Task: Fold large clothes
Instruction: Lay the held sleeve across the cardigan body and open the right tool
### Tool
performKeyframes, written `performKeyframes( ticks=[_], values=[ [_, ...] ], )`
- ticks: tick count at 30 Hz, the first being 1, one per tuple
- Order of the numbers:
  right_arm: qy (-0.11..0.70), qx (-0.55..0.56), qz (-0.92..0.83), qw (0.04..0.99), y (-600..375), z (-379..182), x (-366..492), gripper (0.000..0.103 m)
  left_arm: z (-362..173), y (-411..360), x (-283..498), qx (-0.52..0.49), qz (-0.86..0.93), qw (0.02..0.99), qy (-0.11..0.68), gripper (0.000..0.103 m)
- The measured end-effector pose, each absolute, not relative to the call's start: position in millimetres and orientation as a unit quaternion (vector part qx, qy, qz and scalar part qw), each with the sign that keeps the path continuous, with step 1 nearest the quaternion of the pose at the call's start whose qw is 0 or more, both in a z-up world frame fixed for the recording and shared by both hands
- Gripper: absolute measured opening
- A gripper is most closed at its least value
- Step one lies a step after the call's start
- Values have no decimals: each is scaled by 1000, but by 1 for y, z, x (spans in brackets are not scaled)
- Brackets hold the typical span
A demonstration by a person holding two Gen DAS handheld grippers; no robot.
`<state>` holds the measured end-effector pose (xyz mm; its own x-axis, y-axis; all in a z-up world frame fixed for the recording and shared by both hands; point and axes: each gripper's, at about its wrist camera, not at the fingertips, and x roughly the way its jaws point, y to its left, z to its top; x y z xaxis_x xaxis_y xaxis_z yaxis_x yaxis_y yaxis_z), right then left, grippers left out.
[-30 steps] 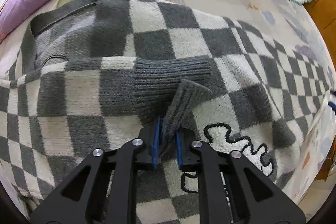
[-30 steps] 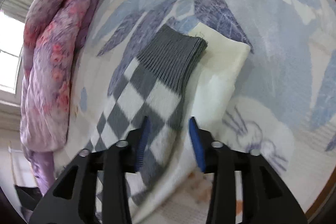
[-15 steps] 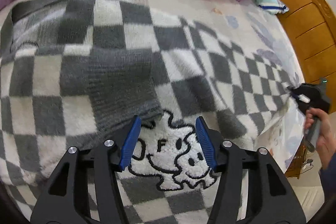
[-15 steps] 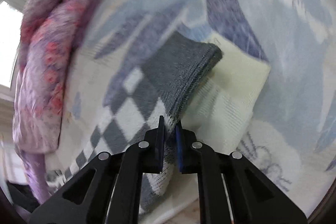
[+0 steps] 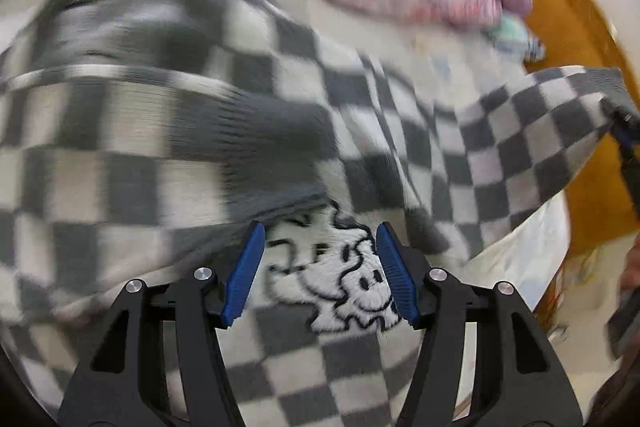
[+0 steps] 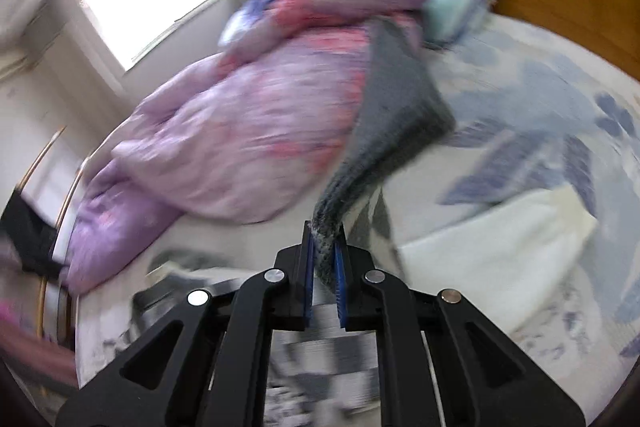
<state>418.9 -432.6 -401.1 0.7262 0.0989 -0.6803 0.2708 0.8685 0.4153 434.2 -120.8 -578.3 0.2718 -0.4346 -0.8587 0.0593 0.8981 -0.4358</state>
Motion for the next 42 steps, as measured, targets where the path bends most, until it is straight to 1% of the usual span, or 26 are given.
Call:
performKeyframes(
  ticks=[5,10,13,17,18,21,23,24,25,26,27,28,31,33,34,35,37,39,42],
  values=[
    [370,208,48,904,-302,-373,428,8,-541,-19,414,-184,-74,812,549,59],
    [398,192,126,888,-181,-383,422,8,-520,100,394,-189,22,827,528,59],
    [434,184,166,866,-107,-409,416,8,-515,157,377,-192,58,826,526,59],
    [505,138,187,832,-29,-468,414,9,-513,207,355,-187,79,826,526,59],
    [519,133,186,823,-20,-482,414,9,-514,214,351,-188,81,825,528,59],
    [587,79,173,787,10,-534,410,14,-520,229,343,-192,84,818,536,59],
    [606,62,170,775,15,-549,408,15,-520,231,340,-199,81,818,534,59],
    [604,60,175,775,13,-548,407,17,-520,230,339,-203,79,818,532,59],
    [598,61,184,778,12,-542,406,25,-518,231,339,-210,74,819,529,59],
    [596,63,200,775,9,-534,404,32,-518,230,338,-214,72,819,527,64],
    [595,65,209,773,6,-528,399,46,-517,229,338,-220,71,819,525,65],
    [587,71,223,775,0,-517,394,48,-516,225,343,-225,65,819,524,66],
    [575,71,249,776,-22,-495,389,48,-510,211,358,-223,48,824,518,66],
    [564,68,244,786,-39,-485,383,48,-503,195,374,-216,28,832,511,66],
    [562,71,228,792,-58,-482,389,47,-502,185,385,-215,16,832,511,66],
    [561,75,217,795,-66,-482,389,43,-504,176,394,-213,8,831,514,66],
    [572,94,174,796,-113,-489,407,19,-513,157,411,-199,-11,829,522,66],
    [574,119,139,798,-157,-498,427,9,-526,140,425,-185,-22,822,538,66],
    [577,125,98,801,-216,-513,455,7,-561,123,442,-161,-22,804,572,66]
  ],
)
